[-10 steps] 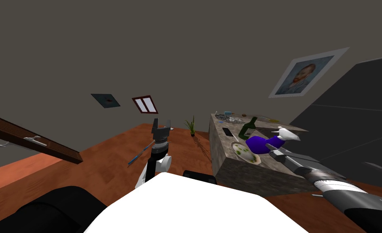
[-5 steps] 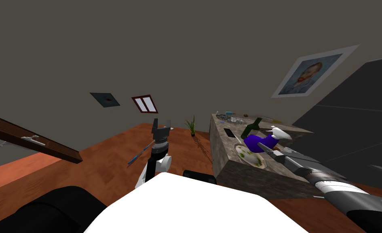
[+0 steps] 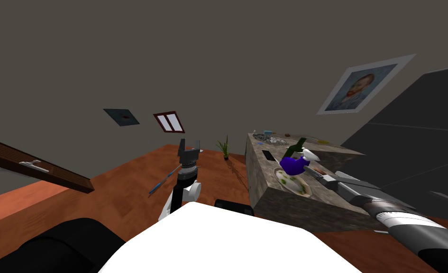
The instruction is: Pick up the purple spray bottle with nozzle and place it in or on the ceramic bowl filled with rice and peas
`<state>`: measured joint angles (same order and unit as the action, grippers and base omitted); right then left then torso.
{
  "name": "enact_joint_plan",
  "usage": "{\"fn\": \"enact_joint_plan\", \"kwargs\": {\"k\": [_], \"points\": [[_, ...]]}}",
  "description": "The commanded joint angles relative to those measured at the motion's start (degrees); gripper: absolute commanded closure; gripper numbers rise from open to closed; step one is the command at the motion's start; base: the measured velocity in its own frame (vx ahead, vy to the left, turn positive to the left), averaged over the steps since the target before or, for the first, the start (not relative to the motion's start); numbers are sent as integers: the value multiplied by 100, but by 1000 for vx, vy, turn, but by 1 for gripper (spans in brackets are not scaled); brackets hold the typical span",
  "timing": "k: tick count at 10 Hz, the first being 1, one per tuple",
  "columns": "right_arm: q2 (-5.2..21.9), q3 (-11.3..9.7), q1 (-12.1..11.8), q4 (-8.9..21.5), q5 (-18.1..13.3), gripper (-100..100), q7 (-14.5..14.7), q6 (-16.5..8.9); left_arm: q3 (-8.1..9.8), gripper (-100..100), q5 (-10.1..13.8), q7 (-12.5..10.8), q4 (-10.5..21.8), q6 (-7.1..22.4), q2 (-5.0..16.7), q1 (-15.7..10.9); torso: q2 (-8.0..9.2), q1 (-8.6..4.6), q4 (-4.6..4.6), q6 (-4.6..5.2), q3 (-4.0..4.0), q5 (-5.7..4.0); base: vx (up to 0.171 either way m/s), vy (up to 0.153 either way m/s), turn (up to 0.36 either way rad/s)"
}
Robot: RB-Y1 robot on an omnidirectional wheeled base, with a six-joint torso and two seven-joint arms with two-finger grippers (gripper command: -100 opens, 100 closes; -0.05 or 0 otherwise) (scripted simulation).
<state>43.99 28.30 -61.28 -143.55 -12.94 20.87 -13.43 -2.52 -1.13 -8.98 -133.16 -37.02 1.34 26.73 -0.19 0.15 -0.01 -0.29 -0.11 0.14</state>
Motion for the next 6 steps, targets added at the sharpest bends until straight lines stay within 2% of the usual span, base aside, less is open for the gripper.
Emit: {"fn": "enact_joint_plan", "kwargs": {"k": [1, 6], "points": [[124, 202, -123, -138, 122, -100, -106, -87, 0, 0, 0, 0, 0, 0, 0, 0, 0, 0, 0, 0, 0, 0, 13, 13, -42], [447, 783, -510, -548, 458, -100, -380, -289, 0, 0, 0, 0, 0, 0, 0, 0, 0, 1, 0, 0, 0, 0, 8, 9, -27]]}}
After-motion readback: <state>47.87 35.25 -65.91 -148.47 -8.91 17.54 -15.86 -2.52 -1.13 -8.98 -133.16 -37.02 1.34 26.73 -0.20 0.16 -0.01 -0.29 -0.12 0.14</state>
